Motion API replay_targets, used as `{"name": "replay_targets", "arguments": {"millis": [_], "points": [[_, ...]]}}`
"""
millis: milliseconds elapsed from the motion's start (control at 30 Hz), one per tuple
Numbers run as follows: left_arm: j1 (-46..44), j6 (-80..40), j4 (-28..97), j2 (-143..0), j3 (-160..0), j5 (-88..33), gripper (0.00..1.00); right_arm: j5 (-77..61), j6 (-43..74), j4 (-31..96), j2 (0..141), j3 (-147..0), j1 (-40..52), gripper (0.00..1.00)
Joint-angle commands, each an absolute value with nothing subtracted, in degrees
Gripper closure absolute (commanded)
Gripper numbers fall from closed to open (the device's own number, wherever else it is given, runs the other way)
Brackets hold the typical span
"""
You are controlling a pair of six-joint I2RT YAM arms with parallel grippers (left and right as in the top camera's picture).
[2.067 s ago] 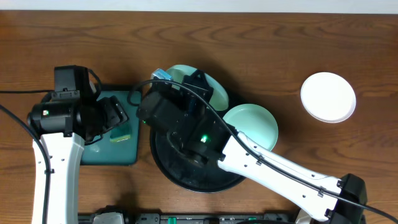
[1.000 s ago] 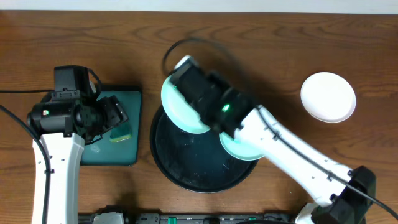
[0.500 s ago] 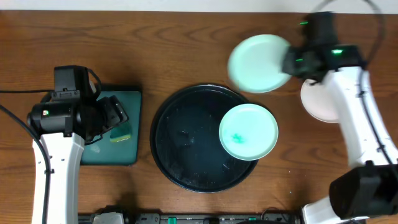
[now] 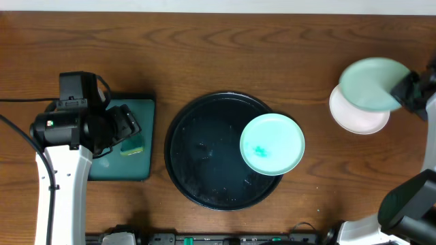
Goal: Clean dirty plates on tray and stack at the side
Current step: 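Lower the green plate onto the white plate and open the right gripper, then reach the right gripper back and grip the last green plate's rim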
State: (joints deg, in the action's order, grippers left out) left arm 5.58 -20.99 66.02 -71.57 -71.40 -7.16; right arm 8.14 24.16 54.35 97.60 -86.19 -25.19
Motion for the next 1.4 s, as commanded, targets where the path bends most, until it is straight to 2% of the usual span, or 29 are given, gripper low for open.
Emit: {"name": "replay_targets", "arguments": {"millis": [0, 367, 433, 467, 500, 533, 800, 900, 933, 1000, 1033, 1067, 1167, 1200, 1367], "points": [[5.7, -20.7, 66.1, -71.8, -72.3, -6.9, 0.19, 11.7, 26.2, 52.1, 96.7, -81.6, -28.1, 0.98], [5.7, -20.7, 66.2, -71.8, -72.3, -6.9, 0.19, 5.2, 26.7, 41.6, 96.8, -72.1, -28.3, 0.99], [5.7, -20.7, 66.2, -71.8, -72.3, -6.9, 0.19, 5.1, 26.8, 40.9, 96.8, -71.7, -28.3, 0.92], [5.7, -20.7, 66.2, -71.8, -72.3, -6.9, 0.19, 5.0, 26.8, 40.9, 96.8, -71.6, -28.3, 0.86], [5.7, -20.7, 66.2, -71.8, -72.3, -6.9, 0.19, 5.0, 26.7, 40.9, 96.8, -71.6, -28.3, 0.76], [5.7, -20.7, 66.2, -71.8, -72.3, -6.9, 0.19, 4.9, 26.7, 40.9, 96.8, -71.6, -28.3, 0.73], [5.7, -20.7, 66.2, -71.8, -72.3, -6.9, 0.19, -2.8, 22.6, 39.6, 96.8, -71.6, -28.0, 0.76], [5.7, -20.7, 66.1, -71.8, -72.3, -6.9, 0.19, -0.9, 24.9, 40.1, 96.8, -71.6, -27.4, 0.76], [5.7, -20.7, 66.2, -71.8, -72.3, -6.9, 0.19, -0.2, 26.2, 40.5, 96.8, -71.6, -27.2, 0.79], [5.7, -20.7, 66.2, -71.8, -72.3, -6.9, 0.19, -1.9, 26.1, 40.5, 96.8, -71.6, -26.7, 0.91], [5.7, -20.7, 66.2, -71.8, -72.3, -6.9, 0.19, -4.3, 24.2, 40.4, 96.8, -71.6, -26.3, 0.93], [5.7, -20.7, 66.2, -71.8, -72.3, -6.9, 0.19, -9.5, 20.0, 39.9, 96.8, -71.6, -25.6, 0.92], [5.7, -20.6, 66.1, -71.8, -72.3, -6.9, 0.19, -22.9, 10.8, 39.6, 96.8, -71.6, -22.9, 0.78], [5.7, -20.6, 66.1, -71.8, -72.3, -6.9, 0.19, -26.3, 9.1, 40.0, 96.8, -71.6, -21.6, 0.76], [5.7, -20.6, 66.2, -71.8, -72.3, -6.9, 0.19, -27.9, 9.3, 44.6, 96.8, -71.6, -13.7, 0.78]]}}
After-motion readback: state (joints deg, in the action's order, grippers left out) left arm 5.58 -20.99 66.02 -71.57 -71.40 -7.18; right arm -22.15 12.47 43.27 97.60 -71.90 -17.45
